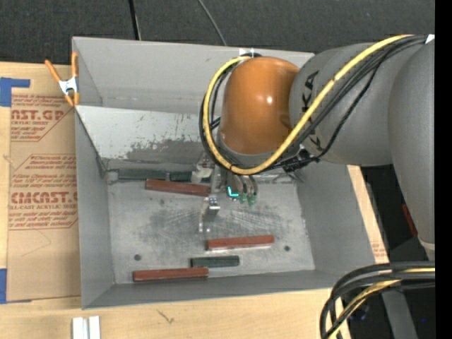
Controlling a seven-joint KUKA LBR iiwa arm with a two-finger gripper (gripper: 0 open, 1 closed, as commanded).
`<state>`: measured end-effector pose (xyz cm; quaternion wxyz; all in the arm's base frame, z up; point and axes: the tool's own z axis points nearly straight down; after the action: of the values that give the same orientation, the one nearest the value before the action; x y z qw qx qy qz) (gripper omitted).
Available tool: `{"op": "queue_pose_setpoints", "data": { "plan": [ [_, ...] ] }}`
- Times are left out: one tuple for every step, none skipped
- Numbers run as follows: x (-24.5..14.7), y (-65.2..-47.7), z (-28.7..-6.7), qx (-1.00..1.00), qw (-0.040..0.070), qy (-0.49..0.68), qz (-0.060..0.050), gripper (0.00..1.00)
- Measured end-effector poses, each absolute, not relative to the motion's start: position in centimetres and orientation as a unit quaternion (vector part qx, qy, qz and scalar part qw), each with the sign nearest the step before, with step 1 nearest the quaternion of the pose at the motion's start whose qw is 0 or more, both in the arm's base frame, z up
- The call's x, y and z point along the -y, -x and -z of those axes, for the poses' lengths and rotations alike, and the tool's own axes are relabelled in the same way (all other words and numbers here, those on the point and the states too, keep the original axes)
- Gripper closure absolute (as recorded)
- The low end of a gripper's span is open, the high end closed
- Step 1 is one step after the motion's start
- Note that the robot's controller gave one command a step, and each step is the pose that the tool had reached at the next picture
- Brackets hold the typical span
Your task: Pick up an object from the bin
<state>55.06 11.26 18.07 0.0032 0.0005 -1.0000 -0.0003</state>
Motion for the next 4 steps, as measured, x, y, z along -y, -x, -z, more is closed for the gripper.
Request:
{"op": "queue_pose_setpoints", "data": {
  "plan": [
    [-11.2, -55.2, -18.5, 1.0, 0.0, 0.0, 0.001, 0.0],
    [-6.8, -52.6, -11.7, 1.0, -0.002, 0.017, 0.001, 0.0],
    [-3.4, -51.3, -11.5, 1.0, 0.002, 0.012, 0.0, 0.0],
    [-2.7, -51.4, -14.4, 1.0, -0.001, 0.02, 0.0, 0.0]
  ]
}}
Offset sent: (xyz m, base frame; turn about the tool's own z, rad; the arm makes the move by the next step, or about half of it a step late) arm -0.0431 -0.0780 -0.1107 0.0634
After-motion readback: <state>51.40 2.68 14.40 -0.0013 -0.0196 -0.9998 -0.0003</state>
